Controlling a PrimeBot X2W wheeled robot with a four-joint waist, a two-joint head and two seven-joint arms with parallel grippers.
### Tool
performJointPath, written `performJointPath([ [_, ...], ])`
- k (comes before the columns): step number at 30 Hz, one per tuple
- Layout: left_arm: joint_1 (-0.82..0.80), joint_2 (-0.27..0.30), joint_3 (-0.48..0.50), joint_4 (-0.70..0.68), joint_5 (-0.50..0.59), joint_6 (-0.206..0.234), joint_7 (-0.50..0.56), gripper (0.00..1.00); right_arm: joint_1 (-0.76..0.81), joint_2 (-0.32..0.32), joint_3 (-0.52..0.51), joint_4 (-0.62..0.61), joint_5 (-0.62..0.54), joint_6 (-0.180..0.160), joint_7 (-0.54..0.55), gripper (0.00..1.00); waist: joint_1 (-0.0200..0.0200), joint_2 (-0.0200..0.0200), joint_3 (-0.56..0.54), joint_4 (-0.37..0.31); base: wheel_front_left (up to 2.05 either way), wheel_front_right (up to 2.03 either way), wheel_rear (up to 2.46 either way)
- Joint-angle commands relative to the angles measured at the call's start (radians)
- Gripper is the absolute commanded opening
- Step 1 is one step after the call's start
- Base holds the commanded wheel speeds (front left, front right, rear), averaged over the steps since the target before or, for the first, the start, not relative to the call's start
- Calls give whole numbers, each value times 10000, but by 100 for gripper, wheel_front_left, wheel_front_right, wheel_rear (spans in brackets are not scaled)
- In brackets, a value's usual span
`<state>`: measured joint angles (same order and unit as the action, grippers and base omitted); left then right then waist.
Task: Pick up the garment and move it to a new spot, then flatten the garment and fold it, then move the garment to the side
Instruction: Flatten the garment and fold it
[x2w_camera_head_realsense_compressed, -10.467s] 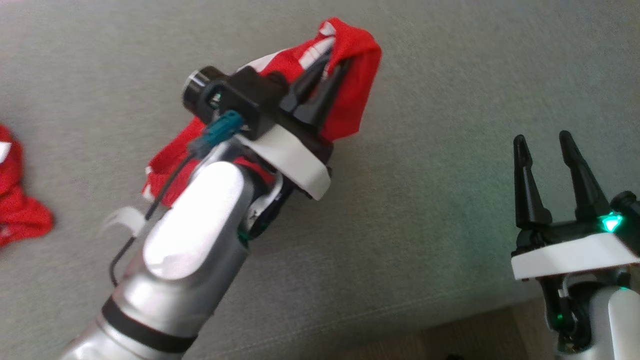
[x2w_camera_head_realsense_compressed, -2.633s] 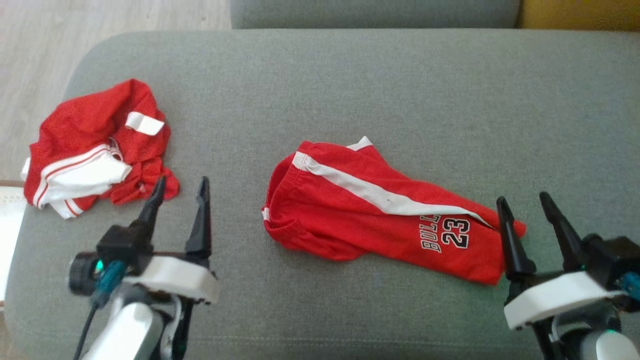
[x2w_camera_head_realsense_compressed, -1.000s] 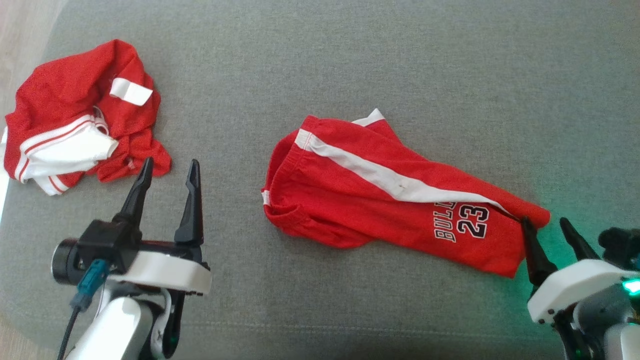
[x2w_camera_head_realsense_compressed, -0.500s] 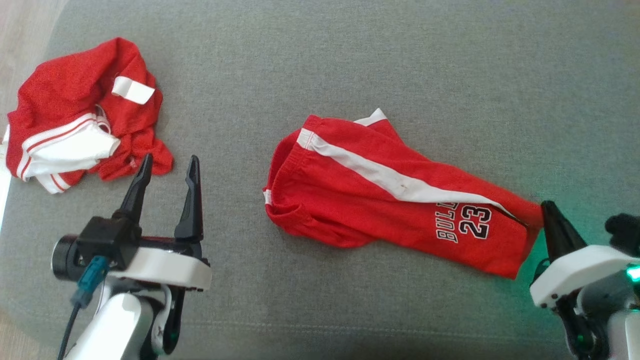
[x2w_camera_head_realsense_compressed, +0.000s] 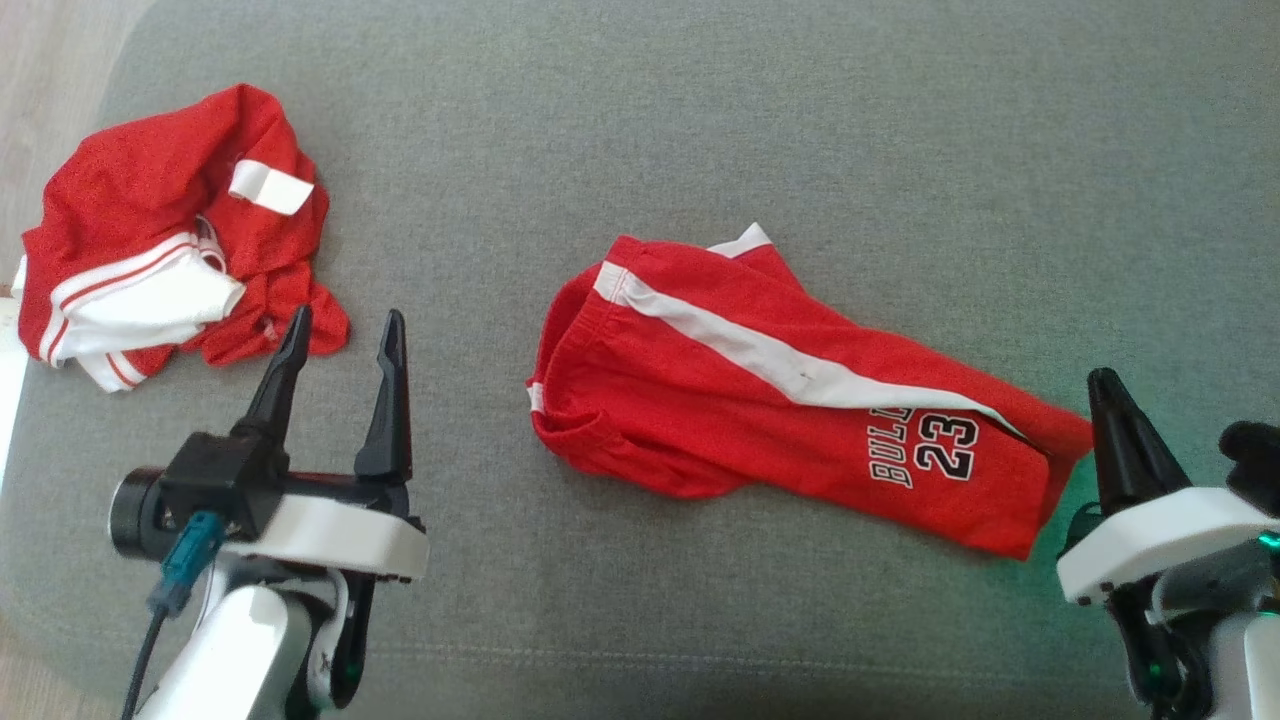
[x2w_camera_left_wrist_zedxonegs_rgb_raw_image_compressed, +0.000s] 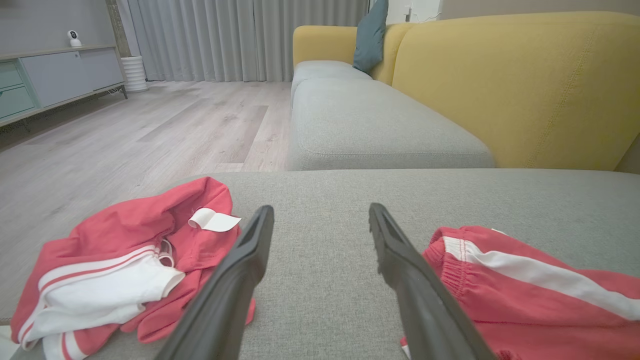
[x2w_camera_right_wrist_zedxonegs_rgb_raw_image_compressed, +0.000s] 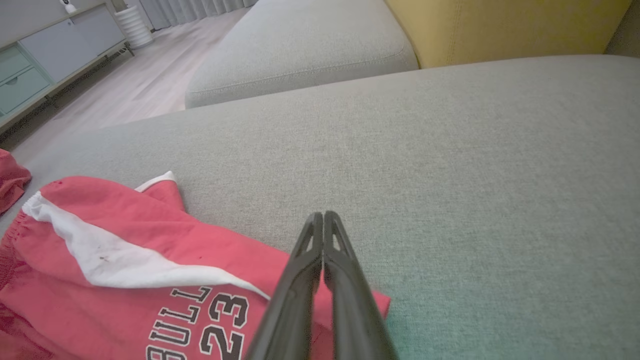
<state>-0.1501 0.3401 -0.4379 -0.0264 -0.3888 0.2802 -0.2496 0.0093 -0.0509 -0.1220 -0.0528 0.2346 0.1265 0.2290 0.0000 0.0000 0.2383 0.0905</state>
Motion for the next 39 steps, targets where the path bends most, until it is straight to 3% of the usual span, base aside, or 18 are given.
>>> performJointPath([
  [1, -361, 154, 480, -238, 84, -52, -121, 100, -253, -213, 280, -400, -108, 42, -172, 54, 0, 0, -32, -15, 0, 0, 0],
  [2, -346, 155, 487, -236, 87, -58, -121, 100, -230, -208, 319, -429, -138, 42, -279, 99, 0, 0, -44, -26, 0, 0, 0],
  [16, 4, 275, 509, -226, 46, 3, -77, 100, 147, -162, 881, -1419, -596, 42, -1713, 100, 0, 0, -597, -270, 0, 0, 0],
  [29, 468, 387, 320, -276, -28, 89, 190, 100, 1309, -68, 1261, -2119, -660, 42, -1392, 100, 0, 0, -1348, -303, 0, 0, 0],
  [39, 550, 471, 288, -400, -98, 120, 276, 100, 1481, -14, 1198, -2396, -679, 42, -1242, 100, 0, 0, -1335, -321, 0, 0, 0],
])
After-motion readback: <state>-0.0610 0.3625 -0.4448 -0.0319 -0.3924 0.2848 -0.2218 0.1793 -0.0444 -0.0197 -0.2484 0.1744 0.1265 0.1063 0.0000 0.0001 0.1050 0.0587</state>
